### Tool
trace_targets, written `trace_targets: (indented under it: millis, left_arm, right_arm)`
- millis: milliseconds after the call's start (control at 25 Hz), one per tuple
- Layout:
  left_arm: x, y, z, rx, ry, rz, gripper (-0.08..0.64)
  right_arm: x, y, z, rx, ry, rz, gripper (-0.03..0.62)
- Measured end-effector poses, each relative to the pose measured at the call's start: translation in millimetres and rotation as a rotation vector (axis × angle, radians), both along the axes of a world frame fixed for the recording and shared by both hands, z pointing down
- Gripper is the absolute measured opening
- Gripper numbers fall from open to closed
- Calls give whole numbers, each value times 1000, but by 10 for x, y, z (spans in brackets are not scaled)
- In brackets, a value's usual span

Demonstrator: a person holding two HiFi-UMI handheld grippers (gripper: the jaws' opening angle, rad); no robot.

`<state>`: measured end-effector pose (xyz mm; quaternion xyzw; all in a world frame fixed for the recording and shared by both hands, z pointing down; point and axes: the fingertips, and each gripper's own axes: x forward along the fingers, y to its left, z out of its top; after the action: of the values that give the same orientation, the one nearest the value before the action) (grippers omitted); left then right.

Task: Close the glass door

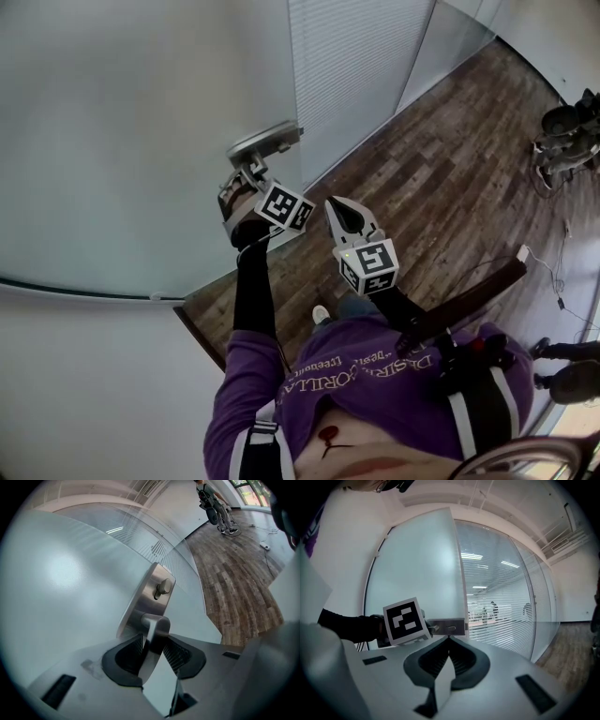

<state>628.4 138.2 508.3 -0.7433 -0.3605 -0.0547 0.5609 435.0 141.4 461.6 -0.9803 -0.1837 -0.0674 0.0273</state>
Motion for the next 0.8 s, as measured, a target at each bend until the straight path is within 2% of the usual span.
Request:
trace_targets:
  millis: [240, 800]
  left_arm:
    - [1, -7, 18, 1, -4, -6, 132]
    - [32, -30, 47, 4, -47, -43, 132]
  right_arm:
    - [-41, 43, 43, 12, 1, -1, -3]
    - [-34, 410, -109, 0, 26, -79, -3]
